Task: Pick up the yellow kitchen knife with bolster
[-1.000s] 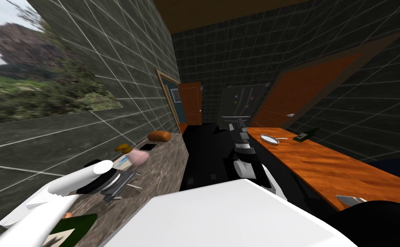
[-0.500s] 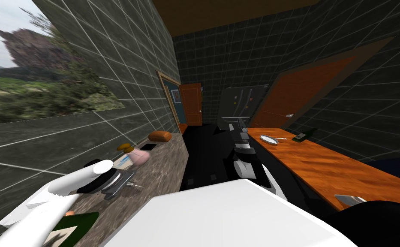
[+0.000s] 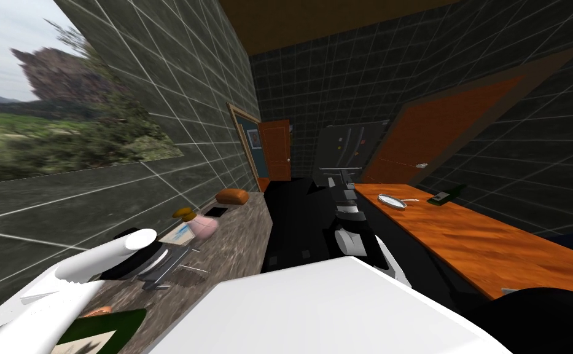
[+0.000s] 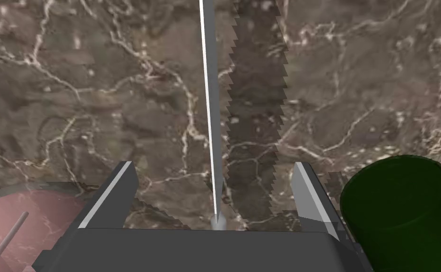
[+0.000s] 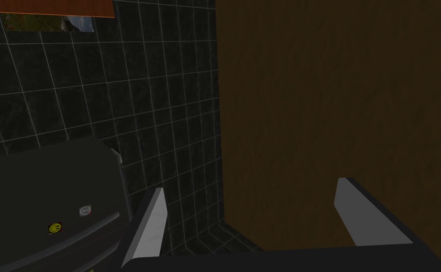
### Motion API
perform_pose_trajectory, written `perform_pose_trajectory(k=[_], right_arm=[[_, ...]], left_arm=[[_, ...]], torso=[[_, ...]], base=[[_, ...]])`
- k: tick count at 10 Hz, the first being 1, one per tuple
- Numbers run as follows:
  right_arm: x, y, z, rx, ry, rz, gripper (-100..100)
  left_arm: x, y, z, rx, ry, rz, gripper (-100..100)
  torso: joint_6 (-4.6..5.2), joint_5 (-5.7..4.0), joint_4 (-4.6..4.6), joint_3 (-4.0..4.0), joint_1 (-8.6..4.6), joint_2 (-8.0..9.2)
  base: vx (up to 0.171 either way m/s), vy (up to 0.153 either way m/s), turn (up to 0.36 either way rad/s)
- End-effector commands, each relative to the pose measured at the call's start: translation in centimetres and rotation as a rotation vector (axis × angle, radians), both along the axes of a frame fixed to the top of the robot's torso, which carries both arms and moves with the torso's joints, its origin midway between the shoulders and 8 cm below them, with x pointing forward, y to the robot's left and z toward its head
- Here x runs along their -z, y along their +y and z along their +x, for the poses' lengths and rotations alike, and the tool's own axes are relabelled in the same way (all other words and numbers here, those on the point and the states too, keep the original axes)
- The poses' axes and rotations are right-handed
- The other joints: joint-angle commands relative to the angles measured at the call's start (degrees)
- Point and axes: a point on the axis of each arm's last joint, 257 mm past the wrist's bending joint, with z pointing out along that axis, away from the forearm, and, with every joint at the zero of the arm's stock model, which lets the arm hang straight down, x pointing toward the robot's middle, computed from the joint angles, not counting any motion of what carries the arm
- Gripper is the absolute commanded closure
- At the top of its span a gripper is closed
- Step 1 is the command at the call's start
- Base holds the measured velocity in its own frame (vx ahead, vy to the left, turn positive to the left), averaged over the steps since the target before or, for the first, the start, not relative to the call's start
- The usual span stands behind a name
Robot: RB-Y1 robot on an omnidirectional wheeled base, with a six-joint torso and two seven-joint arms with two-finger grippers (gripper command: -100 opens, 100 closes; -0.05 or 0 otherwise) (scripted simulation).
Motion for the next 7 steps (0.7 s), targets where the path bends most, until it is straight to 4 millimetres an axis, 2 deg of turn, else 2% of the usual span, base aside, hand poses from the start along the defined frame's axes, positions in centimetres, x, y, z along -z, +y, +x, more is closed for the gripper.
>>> perform_pose_trajectory(k=[1,2,3,5,6,7], right_arm=[[0.0,0.0,0.0,0.0,0.0,0.0,0],[0.0,0.0,0.0,0.0,0.0,0.0,0],[0.0,0.0,0.0,0.0,0.0,0.0,0],[0.0,0.0,0.0,0.0,0.0,0.0,0],[0.0,0.0,0.0,0.0,0.0,0.0,0],[0.0,0.0,0.0,0.0,0.0,0.0,0]], left_arm=[[0.0,0.0,0.0,0.0,0.0,0.0,-100],[0.0,0.0,-0.1,0.001,0.002,-0.001,0],[1.0,-0.2,0.2,-0.007,-0.005,0.0,-100],[2.0,-0.4,0.5,-0.014,-0.011,0.002,-100],[1.6,-0.4,0.4,-0.011,-0.007,0.0,-100],[1.7,-0.4,0.5,-0.012,-0.009,0.001,100]], torso=[[0.0,0.0,0.0,0.0,0.0,0.0],[0.02,-0.02,0.01,0.05,-0.17,0.11],[0.01,-0.06,0.04,0.11,-0.32,0.21],[0.02,-0.07,0.1,0.25,-0.36,0.45],[0.02,-0.06,0.11,0.28,-0.33,0.5],[0.0,-0.08,0.1,0.25,-0.36,0.42]], base=[[0.035,0.046,0.004],[0.006,0.009,-0.003],[-0.036,0.006,-0.053],[-0.059,0.015,-0.053],[-0.028,0.01,-0.011],[0.0,0.0,0.0]])
